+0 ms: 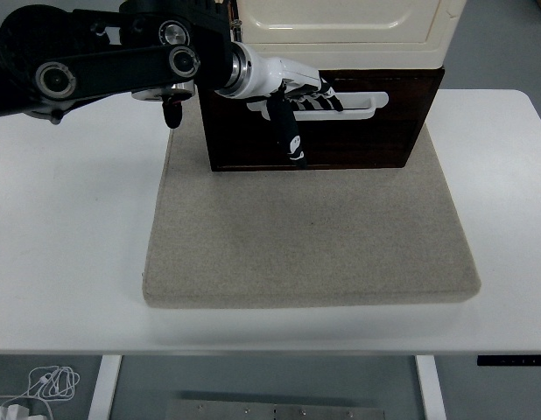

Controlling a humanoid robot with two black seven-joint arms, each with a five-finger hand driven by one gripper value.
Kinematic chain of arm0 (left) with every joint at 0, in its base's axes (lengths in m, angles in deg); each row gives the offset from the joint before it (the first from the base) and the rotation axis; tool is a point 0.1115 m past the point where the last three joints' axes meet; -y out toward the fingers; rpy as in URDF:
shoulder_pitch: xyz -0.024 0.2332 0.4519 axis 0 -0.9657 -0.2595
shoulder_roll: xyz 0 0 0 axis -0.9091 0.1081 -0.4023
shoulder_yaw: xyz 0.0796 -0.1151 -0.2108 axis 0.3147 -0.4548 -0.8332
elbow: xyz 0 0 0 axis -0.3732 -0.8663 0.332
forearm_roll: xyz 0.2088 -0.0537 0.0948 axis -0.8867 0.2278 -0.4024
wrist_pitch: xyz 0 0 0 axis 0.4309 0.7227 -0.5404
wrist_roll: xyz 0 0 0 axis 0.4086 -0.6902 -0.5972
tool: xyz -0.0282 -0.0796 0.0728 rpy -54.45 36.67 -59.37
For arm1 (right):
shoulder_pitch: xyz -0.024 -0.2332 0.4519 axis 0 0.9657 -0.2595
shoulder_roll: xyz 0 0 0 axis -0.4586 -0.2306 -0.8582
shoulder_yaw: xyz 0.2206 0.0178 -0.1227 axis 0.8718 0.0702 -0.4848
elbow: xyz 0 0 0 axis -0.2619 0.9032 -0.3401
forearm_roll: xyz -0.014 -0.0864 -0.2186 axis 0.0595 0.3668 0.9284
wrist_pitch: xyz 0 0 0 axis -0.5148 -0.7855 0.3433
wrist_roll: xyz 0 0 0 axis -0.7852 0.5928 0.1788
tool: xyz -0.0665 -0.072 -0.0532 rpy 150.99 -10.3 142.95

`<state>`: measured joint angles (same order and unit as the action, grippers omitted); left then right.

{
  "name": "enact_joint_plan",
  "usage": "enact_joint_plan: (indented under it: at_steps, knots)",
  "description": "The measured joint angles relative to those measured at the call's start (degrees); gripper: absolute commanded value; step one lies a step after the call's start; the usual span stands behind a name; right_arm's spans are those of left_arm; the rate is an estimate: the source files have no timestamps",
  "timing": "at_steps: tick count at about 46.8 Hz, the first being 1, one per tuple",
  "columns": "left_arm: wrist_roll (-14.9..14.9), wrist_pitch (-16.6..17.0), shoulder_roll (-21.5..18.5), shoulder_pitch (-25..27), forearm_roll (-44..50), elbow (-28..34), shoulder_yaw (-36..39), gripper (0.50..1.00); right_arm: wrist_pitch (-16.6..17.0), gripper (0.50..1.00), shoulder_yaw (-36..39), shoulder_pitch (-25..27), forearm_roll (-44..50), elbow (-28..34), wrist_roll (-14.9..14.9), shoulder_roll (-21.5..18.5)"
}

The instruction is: Open the drawer under the combination cabinet

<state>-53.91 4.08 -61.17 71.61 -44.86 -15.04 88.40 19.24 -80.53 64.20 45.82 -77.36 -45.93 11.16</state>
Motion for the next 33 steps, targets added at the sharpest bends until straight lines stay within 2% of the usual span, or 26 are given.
enact_joint_plan:
  at_steps: [33]
  knots:
    - [0.0,-3.98,-0.59,0.54,0.77,0.5,-0.27,1.0,0.0,0.928,0.0,0.0,0.0,0.0,0.0,0.0]
